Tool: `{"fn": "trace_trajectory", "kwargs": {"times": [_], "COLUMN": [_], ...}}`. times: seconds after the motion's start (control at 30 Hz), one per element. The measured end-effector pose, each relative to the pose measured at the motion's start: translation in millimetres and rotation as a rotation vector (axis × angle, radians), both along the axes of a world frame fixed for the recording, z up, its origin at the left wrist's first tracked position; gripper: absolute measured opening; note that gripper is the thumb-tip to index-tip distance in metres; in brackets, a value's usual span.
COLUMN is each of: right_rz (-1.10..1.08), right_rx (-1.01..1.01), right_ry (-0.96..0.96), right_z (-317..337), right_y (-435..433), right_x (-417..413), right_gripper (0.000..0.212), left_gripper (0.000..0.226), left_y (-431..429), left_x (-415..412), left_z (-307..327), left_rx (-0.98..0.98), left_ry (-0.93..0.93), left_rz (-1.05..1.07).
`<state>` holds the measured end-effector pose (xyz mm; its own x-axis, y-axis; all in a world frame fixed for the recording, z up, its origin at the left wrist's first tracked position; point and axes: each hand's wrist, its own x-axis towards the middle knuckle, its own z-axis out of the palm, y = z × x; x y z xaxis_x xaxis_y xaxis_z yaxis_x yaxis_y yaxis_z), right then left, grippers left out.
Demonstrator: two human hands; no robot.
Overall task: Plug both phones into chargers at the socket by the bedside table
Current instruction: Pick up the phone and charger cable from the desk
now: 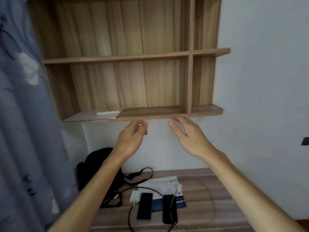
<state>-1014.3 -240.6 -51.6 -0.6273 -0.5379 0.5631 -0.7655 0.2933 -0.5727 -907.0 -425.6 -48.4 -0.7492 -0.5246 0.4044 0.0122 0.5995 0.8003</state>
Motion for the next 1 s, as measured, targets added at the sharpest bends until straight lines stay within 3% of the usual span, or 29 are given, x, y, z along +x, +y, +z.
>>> {"fn": "trace_trajectory", "kwargs": {"times": [0.17, 0.5, 0.77, 1.0], "right_rz": [0.034, 0.045, 0.038, -0.004], "right_rx": [0.021, 0.098, 0.193, 0.273], "right_ry": [-0.010, -0.045, -0.023, -0.009], "right_z": [-6.8, -27.8, -47.0, -59.8], "right_y": [-25.0, -94.5, -135.0, -155.0], "right_x": [-56.5, -133.2, -161.0, -176.4], "right_gripper": [0.053, 0.053, 0.053, 0.053], "left_gripper": [0.009, 0.017, 0.010, 0.033], "left_y": [-23.0, -75.7, -110.1, -137.8], "left_x": [-56.9, -129.0, -165.4, -187.3], "left_z": [2.4, -12.4, -56.0, -78.1], "left_rx": [0.001, 0.004, 0.033, 0.041], "left_ry": [-0.008, -0.047, -0.077, -0.101], "left_rz": [0.004, -0.036, -0.216, -0.286]}}
